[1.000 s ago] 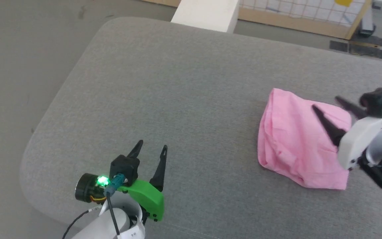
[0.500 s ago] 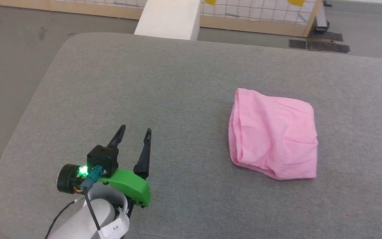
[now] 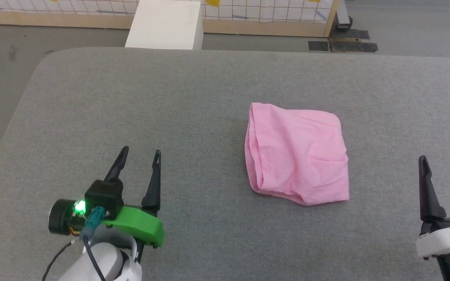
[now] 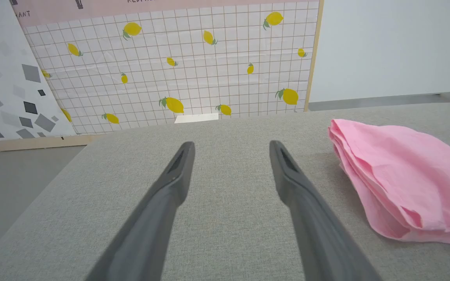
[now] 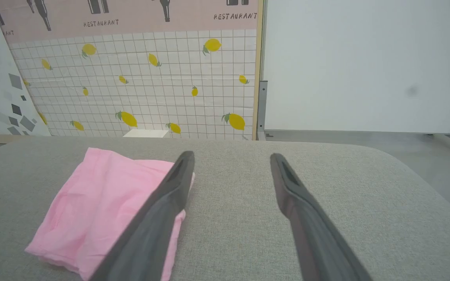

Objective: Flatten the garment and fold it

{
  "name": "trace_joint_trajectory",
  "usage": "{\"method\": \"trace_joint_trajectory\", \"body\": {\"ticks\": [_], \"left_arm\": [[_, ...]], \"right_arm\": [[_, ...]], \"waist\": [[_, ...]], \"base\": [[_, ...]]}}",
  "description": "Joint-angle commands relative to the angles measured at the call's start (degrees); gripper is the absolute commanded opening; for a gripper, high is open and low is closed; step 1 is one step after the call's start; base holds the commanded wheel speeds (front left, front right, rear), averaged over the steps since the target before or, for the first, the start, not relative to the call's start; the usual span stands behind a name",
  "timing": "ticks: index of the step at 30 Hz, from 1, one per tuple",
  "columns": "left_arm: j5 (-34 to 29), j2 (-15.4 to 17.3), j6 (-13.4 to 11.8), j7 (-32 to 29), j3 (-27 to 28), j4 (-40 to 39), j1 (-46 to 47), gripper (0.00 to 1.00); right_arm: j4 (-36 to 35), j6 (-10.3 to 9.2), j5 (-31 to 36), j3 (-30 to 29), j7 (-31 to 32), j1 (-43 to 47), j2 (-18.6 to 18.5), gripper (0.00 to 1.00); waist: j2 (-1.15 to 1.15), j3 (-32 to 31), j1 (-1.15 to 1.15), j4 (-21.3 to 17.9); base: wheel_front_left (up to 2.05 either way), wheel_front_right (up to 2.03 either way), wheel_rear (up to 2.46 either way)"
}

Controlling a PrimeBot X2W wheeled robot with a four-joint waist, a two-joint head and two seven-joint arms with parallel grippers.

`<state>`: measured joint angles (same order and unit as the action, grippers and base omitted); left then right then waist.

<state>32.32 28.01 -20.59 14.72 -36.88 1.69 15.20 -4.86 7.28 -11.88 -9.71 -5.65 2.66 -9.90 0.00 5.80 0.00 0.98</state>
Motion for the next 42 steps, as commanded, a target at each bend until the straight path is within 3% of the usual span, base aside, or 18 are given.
{"method": "trace_joint_trajectory", "body": {"ticks": [1, 7, 12, 17, 20, 24, 30, 41, 42], "left_arm": [[-1.2, -0.5, 0.0, 0.3, 0.8, -0.3, -1.6, 1.0], [-3.0, -2.3, 1.6, 0.3, 3.0, -0.4, -3.6, 1.0], [-4.2, -3.6, 2.7, 0.3, 4.0, -0.1, -3.1, 1.0], [-5.2, -4.3, 4.0, 0.3, 4.0, 0.3, -1.8, 1.0], [-5.7, -4.6, 4.7, 0.3, 3.7, 0.6, -1.1, 1.0], [-6.4, -5.2, 5.4, 0.3, 3.5, 0.9, -0.3, 1.0], [-7.2, -6.4, 6.1, 0.3, 3.4, 1.6, 0.7, 1.0], [-8.4, -8.4, 7.5, 0.3, 3.3, 3.0, 2.0, 1.0], [-8.5, -8.6, 7.7, 0.3, 3.3, 3.1, 2.1, 1.0]], "right_arm": [[-0.6, 0.21, 0.5, 0.2, -0.3, 0.5, 0.4, 1.0], [-1.2, 0.21, 0.3, 0.9, 0.8, 0.4, -0.2, 1.0], [-1.7, 0.21, -3.5, 3.0, 5.0, -1.0, -3.5, 1.0], [-0.6, 0.21, -15.5, 5.4, 17.9, -6.5, -8.7, 1.0], [2.3, 0.21, -23.3, 5.6, 29.5, -11.1, -10.7, 1.0], [7.0, 0.21, -30.0, 4.5, 43.3, -17.1, -11.0, 1.0], [13.3, 0.21, -29.9, 2.1, 53.5, -23.2, -9.3, 1.0], [19.0, 0.21, -22.8, 3.4, 57.1, -25.6, -5.7, 1.0], [19.4, 0.21, -22.1, 3.6, 56.8, -25.5, -5.6, 0.42]], "waist": [[0.0, 0.0, 0.0, -0.1], [0.0, 0.4, 0.0, 0.5], [0.0, 2.2, 0.0, 1.7], [0.0, 5.8, 0.0, 3.5], [0.0, 8.1, 0.0, 4.9], [0.0, 10.5, 0.0, 6.9], [0.0, 13.1, 0.0, 9.7], [0.0, 15.3, 0.0, 12.5], [0.0, 15.3, 0.0, 12.7]], "base": [[0.0, 0.0, 0.0], [0.0, 0.0, 0.0], [0.0, 0.0, 0.0], [0.0, 0.0, 0.0], [0.0, 0.0, 0.0], [0.0, 0.0, 0.0], [0.0, 0.0, 0.0], [0.0, 0.0, 0.0], [0.0, 0.0, 0.0]]}}
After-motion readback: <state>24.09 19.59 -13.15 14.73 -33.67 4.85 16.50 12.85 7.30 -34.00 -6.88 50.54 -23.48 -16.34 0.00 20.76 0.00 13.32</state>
